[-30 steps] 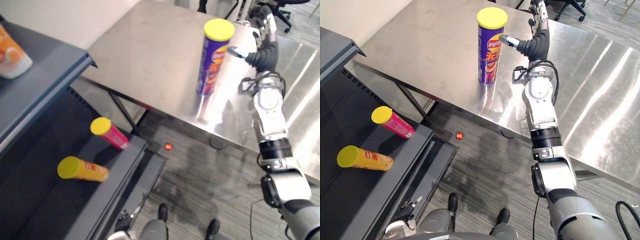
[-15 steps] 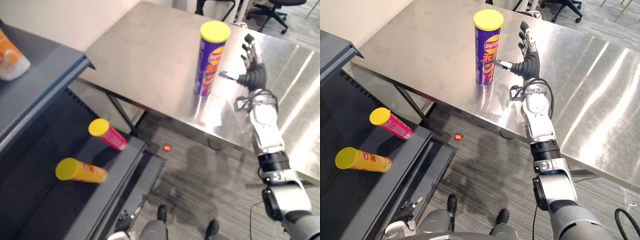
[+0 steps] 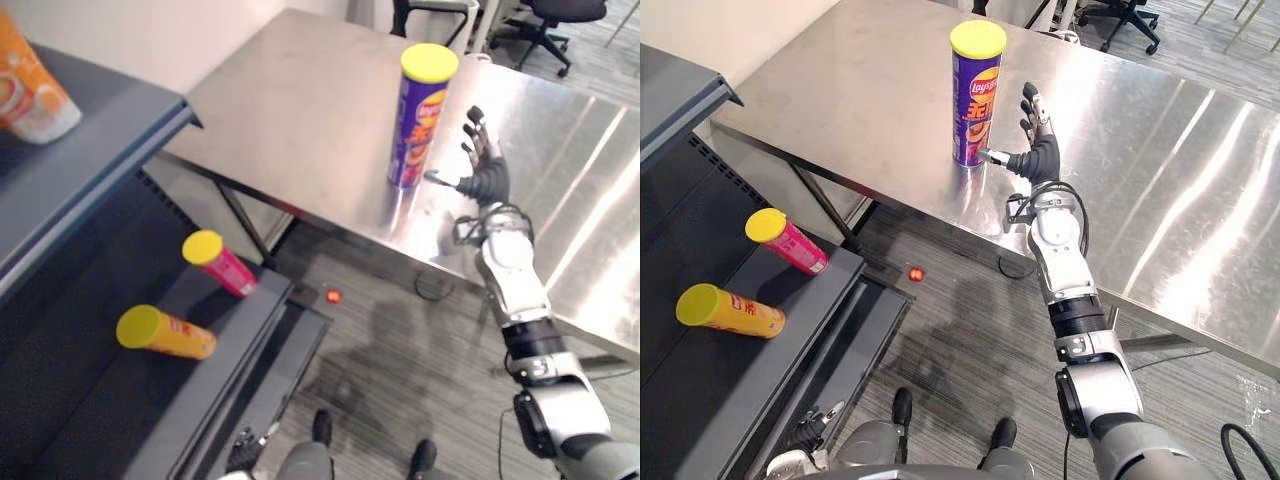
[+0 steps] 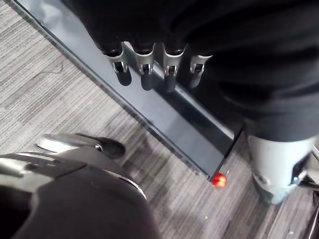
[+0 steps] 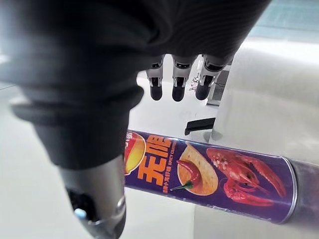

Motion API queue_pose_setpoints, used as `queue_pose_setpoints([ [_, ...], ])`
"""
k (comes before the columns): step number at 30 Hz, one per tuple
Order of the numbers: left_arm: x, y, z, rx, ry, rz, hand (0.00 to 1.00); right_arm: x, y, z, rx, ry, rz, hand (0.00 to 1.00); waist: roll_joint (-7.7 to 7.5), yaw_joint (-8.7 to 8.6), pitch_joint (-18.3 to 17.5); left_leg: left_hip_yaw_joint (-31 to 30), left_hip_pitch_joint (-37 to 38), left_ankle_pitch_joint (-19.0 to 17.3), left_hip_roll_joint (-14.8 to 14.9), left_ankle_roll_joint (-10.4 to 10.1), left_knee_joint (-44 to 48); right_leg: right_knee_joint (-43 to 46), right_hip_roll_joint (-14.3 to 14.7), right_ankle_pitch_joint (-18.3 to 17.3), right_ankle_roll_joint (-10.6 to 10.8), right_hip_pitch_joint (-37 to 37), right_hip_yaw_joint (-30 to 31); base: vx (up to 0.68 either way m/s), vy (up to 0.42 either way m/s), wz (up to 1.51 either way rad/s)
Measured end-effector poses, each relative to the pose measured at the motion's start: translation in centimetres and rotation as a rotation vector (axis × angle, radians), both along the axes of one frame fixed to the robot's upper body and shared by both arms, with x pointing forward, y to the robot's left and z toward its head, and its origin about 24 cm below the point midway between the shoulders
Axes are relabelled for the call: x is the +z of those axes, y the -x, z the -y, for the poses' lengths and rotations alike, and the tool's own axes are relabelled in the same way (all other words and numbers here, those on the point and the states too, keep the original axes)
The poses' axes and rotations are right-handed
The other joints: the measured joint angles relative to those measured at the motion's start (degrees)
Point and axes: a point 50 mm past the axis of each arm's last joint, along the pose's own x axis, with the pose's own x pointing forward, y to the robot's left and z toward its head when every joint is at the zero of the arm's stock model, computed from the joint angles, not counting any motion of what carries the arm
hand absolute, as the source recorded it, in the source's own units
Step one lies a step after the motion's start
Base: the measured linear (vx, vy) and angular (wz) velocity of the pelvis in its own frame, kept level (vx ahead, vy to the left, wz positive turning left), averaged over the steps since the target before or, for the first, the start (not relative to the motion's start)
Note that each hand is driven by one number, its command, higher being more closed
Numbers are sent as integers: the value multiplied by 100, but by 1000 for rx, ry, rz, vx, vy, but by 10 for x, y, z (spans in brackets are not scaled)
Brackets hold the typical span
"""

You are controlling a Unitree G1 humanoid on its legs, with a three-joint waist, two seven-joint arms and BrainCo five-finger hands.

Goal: Put the gum and the chips on the shelf.

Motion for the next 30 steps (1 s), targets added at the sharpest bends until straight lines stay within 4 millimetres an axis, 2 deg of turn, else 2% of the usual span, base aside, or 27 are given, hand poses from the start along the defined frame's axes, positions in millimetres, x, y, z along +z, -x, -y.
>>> queue_pose_setpoints([
  [7,0,3,-4,1,-8,-11,0,23,-3,-6,13,-3,65,0,-69,-2,-13,-33,-4,231,36,-30,-225,-114,76,0,0,-19,-21,-74,-38,2],
  [10,1,3,-7,1,-17,-13,0,30,-4,-7,5,-11,83,0,-176,-7,-70,-71,-93,370,46,-42,-347,-182,107,-1,-1,-117,-41,-86,-33,7],
  [14,1,3,-7,2,-17,-13,0,28,-8,-3,-29,-29,64,0,-201,4,-77,-170,-92,507,48,-33,-456,-180,149,-1,-2,-107,-121,-60,-13,11],
  [19,0,4,-7,1,-18,-14,0,39,-13,-4,-35,-36,77,0,-201,25,-77,-175,-99,564,54,-24,-461,-182,156,-1,-5,-112,-118,-47,0,1],
  [23,1,3,-8,-8,-21,-15,0,39,-15,-1,-59,-44,66,0,-228,29,-95,-195,-201,597,60,-26,-462,-181,168,6,-15,-196,-128,-13,0,3],
  [27,1,2,-8,-22,-27,-15,0,33,-20,6,-93,-55,20,0,-252,50,-105,-237,-243,615,55,-24,-462,-206,175,22,-34,-211,-157,24,1,4],
  [30,1,2,-8,-22,-27,-14,0,37,-22,13,-122,-83,22,0,-252,52,-105,-279,-273,624,53,-28,-461,-222,181,25,-38,-211,-187,16,0,6],
])
